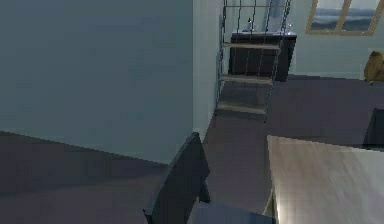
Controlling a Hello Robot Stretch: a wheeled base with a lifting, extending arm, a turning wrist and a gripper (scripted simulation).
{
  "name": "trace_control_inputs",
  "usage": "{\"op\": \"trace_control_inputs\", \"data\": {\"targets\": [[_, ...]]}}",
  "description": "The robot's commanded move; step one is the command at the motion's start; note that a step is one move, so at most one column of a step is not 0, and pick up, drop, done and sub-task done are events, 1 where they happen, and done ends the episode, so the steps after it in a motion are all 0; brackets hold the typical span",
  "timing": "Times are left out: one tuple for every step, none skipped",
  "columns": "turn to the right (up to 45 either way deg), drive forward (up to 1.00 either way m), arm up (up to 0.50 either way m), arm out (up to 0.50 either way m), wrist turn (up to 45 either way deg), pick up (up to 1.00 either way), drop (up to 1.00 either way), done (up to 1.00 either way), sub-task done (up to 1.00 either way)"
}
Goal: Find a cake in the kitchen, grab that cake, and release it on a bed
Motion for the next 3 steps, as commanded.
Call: {"op": "trace_control_inputs", "data": {"targets": [[0.0, 0.0, 0.0, 0.24, 0.0, 0.0, 0.0, 0.0, 0.0], [0.0, 0.0, 0.0, 0.0, 45.0, 0.0, 0.0, 0.0, 0.0], [0.0, 0.0, 0.0, 0.0, 45.0, 0.0, 0.0, 0.0, 0.0]]}}
